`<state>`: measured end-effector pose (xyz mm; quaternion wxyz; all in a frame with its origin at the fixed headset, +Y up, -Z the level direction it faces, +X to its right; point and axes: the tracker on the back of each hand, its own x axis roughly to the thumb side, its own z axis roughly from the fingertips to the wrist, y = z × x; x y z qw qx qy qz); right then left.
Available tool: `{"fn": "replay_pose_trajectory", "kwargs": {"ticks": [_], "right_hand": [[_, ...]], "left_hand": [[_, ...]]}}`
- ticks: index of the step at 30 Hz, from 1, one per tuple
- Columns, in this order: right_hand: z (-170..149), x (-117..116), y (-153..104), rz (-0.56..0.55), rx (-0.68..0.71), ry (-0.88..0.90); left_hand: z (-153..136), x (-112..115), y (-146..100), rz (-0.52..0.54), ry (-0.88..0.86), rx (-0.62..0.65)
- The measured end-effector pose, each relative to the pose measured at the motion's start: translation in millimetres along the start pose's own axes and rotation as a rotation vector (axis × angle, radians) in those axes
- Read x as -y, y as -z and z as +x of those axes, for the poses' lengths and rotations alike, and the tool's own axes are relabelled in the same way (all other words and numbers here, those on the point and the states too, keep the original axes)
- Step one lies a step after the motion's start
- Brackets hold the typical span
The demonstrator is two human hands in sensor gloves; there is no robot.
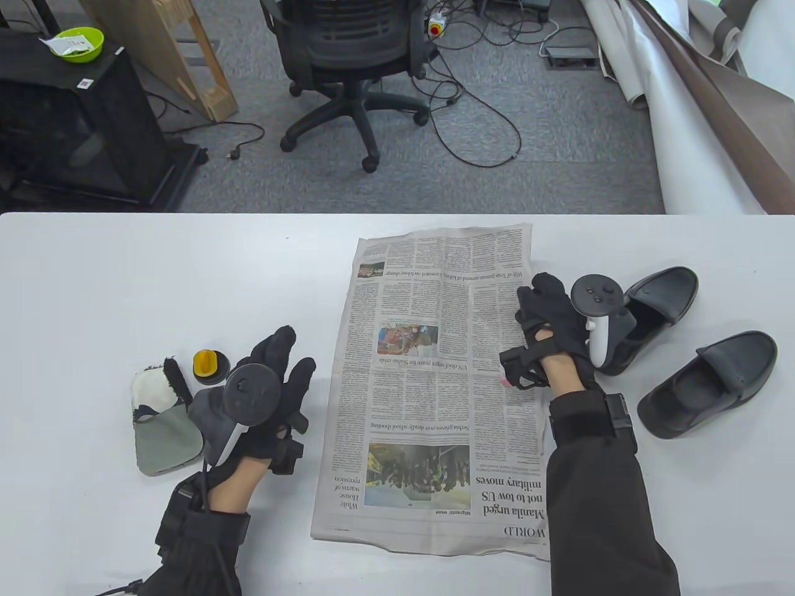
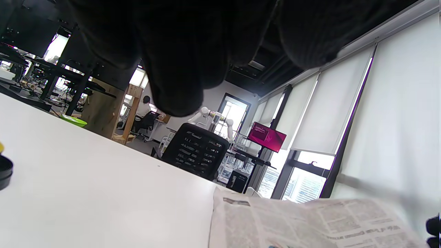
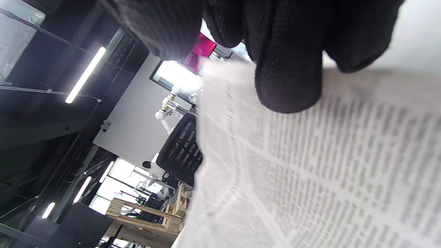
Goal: Dip and apply built-in sponge shoe polish on shoes
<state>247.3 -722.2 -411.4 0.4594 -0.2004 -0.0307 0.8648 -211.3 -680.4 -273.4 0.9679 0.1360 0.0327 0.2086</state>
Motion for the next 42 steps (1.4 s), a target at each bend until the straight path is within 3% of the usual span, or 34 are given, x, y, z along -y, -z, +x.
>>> {"fn": "replay_pose_trajectory", "kwargs": {"ticks": [7, 11, 13, 15, 17, 19, 21, 24, 25, 29, 32, 35, 37, 38, 40, 42], "right_hand": [[0, 57, -10, -0.132, 0.026, -0.06], [0, 81, -12, -0.294, -0.026, -0.302], [-3, 82, -7, -0.299, -0.085, -0.559], [-8, 77, -1, -0.224, -0.132, -0.686], [-18, 69, 8, -0.148, -0.16, -0.699], [-24, 61, 13, -0.181, -0.208, -0.707], [-26, 59, 19, -0.251, -0.225, -0.855], [-37, 54, 28, -0.179, -0.333, -0.879], [-39, 53, 30, -0.25, -0.319, -0.877], [-41, 50, 31, -0.313, -0.201, -0.847], [-32, 60, 13, -0.398, -0.052, -0.852], [-6, 66, -19, -0.349, 0.172, -0.763], [17, 64, -48, -0.294, 0.397, -0.739], [32, 62, -70, -0.262, 0.59, -0.75], [42, 60, -92, -0.205, 0.728, -0.729], [50, 58, -110, -0.073, 0.793, -0.685]], "left_hand": [[11, -8, -12, 0.008, 0.027, 0.026], [15, -9, -17, 0.001, 0.005, 0.044], [15, -4, -17, -0.017, -0.001, 0.052], [16, 1, -17, -0.033, 0.027, 0.063], [17, 4, -18, -0.04, 0.053, 0.08], [18, 4, -18, -0.042, 0.058, 0.089], [19, 2, -19, -0.035, 0.055, 0.095], [17, 0, -18, -0.02, 0.07, 0.097], [17, -1, -17, -0.012, 0.082, 0.093], [12, -1, -15, -0.009, 0.093, 0.081], [9, -3, -15, 0.011, 0.122, 0.073], [5, -6, -14, 0.044, 0.167, 0.059], [1, -10, -13, 0.058, 0.19, 0.052], [-2, -13, -14, 0.067, 0.198, 0.043], [-7, -19, -15, 0.085, 0.206, 0.035], [-12, -26, -15, 0.1, 0.21, 0.024]]}}
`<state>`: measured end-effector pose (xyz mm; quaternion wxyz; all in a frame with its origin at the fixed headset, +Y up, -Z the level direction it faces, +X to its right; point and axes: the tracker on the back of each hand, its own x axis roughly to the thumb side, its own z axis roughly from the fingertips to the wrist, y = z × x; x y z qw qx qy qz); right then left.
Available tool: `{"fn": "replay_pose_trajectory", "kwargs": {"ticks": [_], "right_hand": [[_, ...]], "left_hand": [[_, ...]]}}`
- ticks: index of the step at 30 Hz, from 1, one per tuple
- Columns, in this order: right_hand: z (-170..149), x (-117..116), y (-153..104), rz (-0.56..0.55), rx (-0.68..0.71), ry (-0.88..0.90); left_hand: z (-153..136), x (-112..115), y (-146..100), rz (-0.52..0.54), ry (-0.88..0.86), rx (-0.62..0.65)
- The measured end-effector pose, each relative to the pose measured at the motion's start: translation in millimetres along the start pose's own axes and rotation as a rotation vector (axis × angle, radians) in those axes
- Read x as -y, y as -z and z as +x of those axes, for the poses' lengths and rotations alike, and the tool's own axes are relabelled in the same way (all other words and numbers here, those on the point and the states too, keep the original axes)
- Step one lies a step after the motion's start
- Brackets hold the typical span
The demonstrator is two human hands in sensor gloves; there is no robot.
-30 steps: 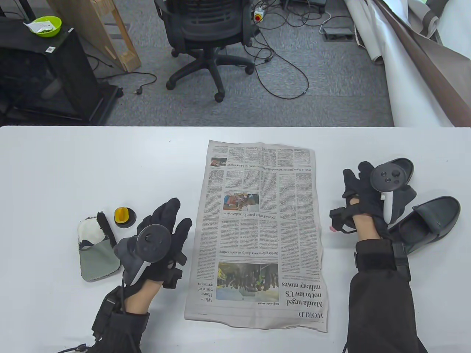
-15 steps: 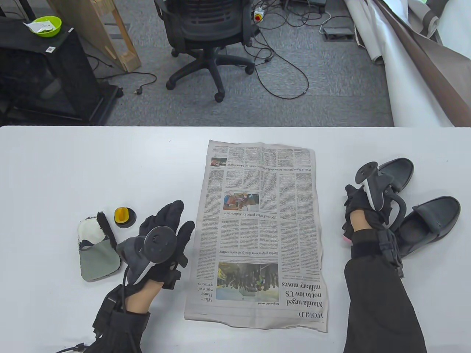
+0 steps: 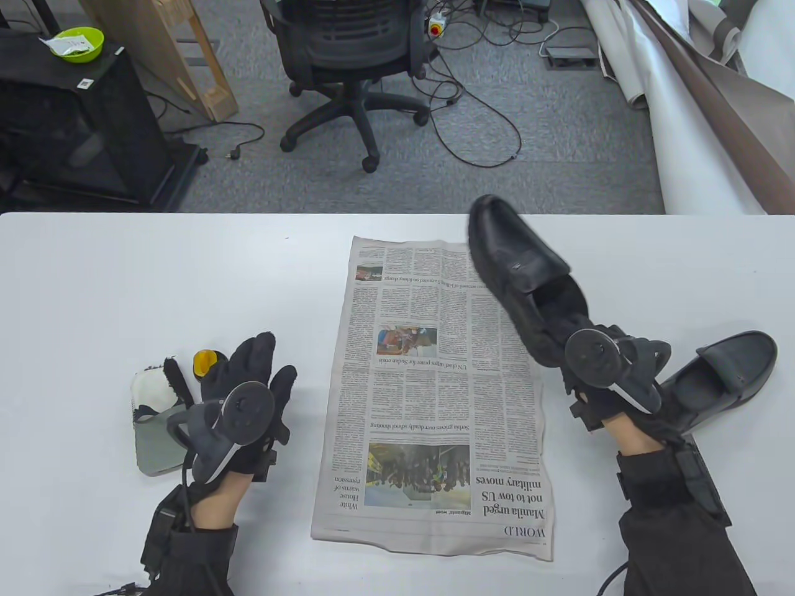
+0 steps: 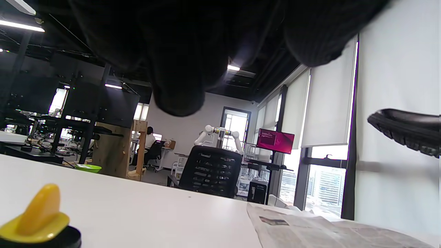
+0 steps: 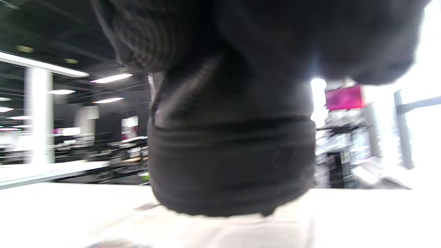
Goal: Dip and apply built-in sponge shoe polish on shoes
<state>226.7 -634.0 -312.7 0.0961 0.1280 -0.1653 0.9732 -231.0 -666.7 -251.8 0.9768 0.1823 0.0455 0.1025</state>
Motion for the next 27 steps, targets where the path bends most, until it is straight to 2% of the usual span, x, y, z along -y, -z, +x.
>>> {"fn": "replay_pose_trajectory", "kwargs": {"ticks": [3, 5, 8, 11, 14, 16, 27], "right_hand": [[22, 0, -15, 0.116, 0.155, 0.189], [37, -5, -29, 0.157, 0.255, 0.124], [47, -13, -46, 0.149, 0.323, 0.072], [46, -30, -61, 0.223, 0.353, 0.139], [47, -37, -68, 0.282, 0.382, 0.059], [48, -45, -70, 0.306, 0.394, 0.003], [44, -72, -73, 0.409, 0.369, -0.041]], "left_hand": [[-13, -7, 0, 0.046, 0.036, -0.013], [-26, -8, 0, 0.042, 0.035, -0.049], [-37, -9, 1, 0.027, 0.02, -0.078], [-42, -11, 2, 0.047, 0.044, -0.086], [-44, -11, 2, 0.051, 0.052, -0.093], [-45, -12, 2, 0.048, 0.063, -0.094], [-51, -19, 3, 0.067, 0.088, -0.097]]}}
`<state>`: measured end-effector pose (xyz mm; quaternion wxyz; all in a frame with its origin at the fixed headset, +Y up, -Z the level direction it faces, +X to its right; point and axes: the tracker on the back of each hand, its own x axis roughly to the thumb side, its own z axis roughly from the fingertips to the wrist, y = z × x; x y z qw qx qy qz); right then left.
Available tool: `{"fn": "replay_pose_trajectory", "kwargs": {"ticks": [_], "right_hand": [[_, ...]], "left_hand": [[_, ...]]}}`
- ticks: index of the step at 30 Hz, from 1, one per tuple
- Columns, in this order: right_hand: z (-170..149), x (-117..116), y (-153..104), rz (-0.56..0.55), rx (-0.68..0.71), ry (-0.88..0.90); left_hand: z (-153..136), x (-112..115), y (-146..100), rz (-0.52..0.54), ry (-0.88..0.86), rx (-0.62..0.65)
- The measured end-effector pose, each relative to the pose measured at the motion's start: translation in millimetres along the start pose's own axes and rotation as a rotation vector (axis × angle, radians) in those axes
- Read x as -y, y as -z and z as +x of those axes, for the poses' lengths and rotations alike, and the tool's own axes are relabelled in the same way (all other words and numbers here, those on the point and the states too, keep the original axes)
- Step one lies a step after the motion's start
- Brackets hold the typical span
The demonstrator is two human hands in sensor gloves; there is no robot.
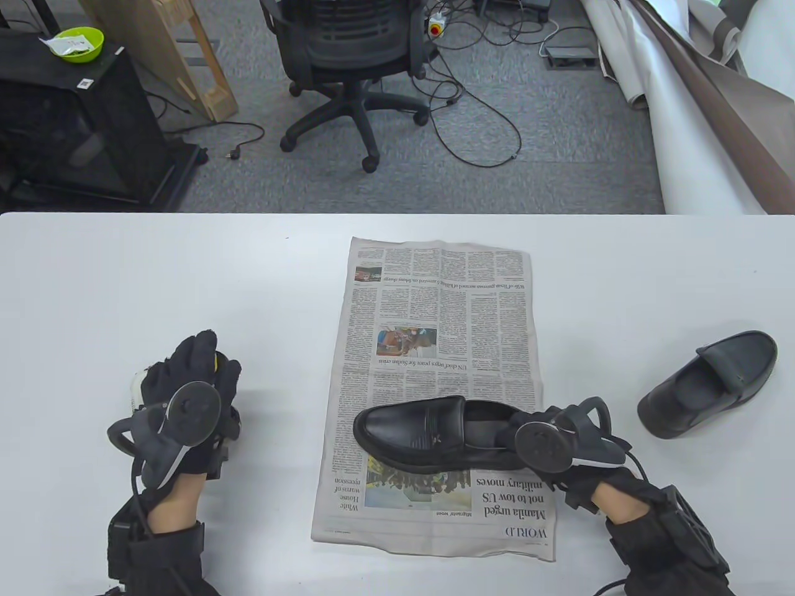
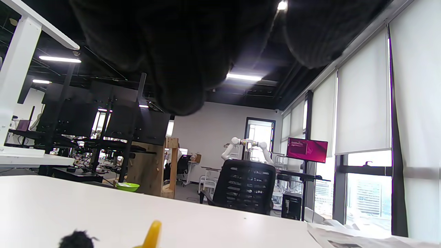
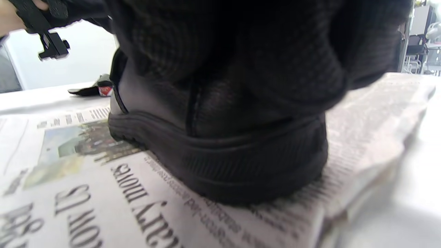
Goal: Dip and apply built-in sponge shoe polish on shoes
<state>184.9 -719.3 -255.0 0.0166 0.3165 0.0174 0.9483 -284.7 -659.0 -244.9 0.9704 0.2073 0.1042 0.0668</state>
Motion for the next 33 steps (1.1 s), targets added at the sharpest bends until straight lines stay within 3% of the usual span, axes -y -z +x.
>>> {"fn": "replay_pose_trajectory", "kwargs": {"ticks": [4, 9, 13, 19, 25, 29, 33], "right_hand": [[-5, -6, 3, 0.007, -0.027, 0.013], [-9, -7, 6, 0.017, -0.043, 0.005], [-10, -9, 7, 0.044, -0.054, 0.022], [-6, -10, 8, 0.041, -0.065, -0.03], [-5, -9, 7, 0.036, -0.07, -0.042], [-5, -9, 8, 0.038, -0.071, -0.041], [-4, -9, 8, 0.039, -0.072, -0.042]], "left_hand": [[-8, -2, 2, 0.0, 0.025, -0.032], [-20, 5, 10, -0.112, 0.169, -0.068], [-36, 17, 17, -0.272, 0.196, -0.118], [-64, 50, 20, -0.643, 0.267, -0.175], [-79, 72, 18, -0.851, 0.226, -0.221], [-84, 85, 18, -0.896, 0.257, -0.236], [-85, 86, 21, -0.829, 0.283, -0.226]]}}
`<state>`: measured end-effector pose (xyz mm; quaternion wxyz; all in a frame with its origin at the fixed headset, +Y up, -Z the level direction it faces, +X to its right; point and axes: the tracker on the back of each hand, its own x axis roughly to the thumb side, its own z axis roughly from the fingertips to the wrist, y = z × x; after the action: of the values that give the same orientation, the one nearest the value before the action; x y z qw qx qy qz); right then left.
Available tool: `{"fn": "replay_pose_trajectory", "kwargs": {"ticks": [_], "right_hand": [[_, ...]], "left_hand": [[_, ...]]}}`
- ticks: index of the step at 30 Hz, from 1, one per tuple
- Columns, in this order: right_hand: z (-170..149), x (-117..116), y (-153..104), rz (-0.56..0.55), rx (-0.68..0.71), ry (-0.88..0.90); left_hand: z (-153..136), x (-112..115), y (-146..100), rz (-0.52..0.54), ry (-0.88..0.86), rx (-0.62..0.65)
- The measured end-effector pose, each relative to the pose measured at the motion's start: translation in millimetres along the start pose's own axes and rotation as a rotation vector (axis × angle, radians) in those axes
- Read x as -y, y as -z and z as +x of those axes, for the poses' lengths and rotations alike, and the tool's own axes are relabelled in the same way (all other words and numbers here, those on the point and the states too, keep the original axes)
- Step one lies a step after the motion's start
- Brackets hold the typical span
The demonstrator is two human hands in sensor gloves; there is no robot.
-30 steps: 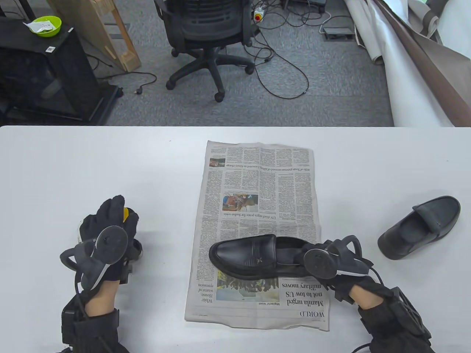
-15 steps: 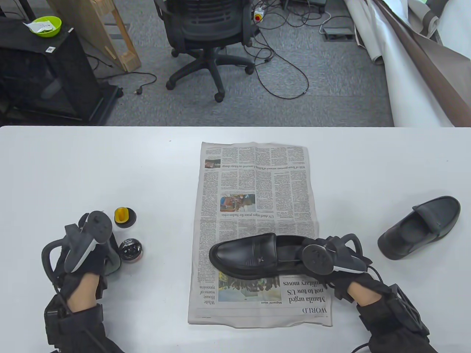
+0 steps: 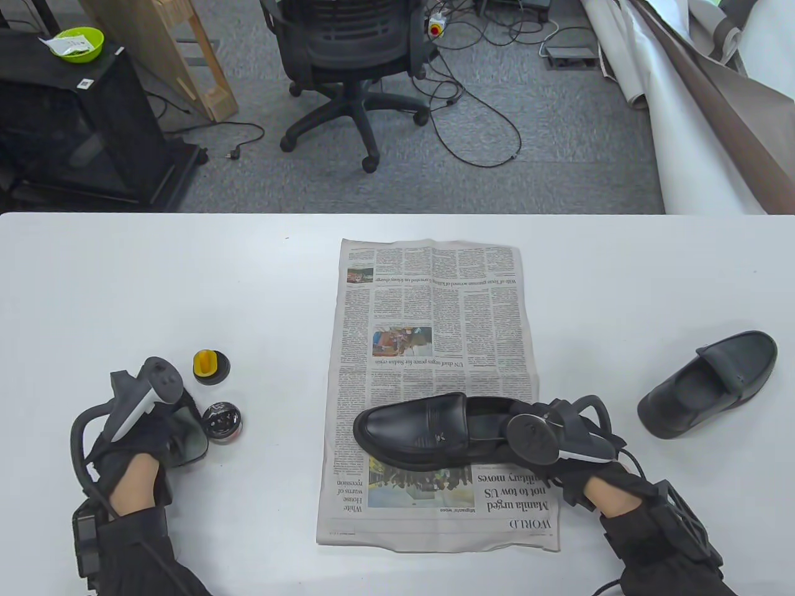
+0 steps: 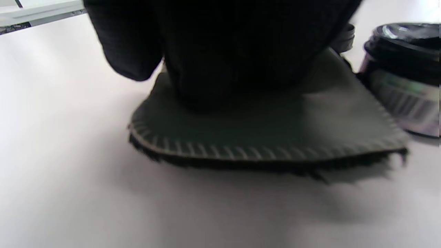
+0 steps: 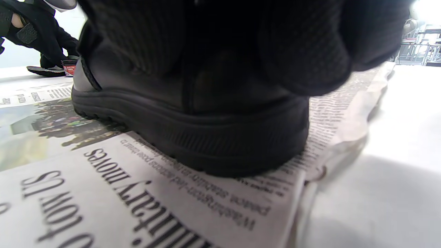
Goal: Dip and apply built-in sponge shoe polish on shoes
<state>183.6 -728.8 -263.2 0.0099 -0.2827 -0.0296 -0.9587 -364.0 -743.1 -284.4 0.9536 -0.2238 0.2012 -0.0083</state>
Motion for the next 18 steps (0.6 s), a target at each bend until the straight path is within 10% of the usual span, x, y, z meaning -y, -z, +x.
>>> {"fn": "replay_pose_trajectory", "kwargs": {"ticks": [9, 18], "right_hand": [[1, 0, 0, -0.003, -0.015, -0.002], [1, -1, 1, -0.003, -0.016, 0.012]], "left_hand": [[7, -47, -49, 0.375, -0.074, 0.086], [117, -65, -133, 0.483, -0.095, 0.609]]}}
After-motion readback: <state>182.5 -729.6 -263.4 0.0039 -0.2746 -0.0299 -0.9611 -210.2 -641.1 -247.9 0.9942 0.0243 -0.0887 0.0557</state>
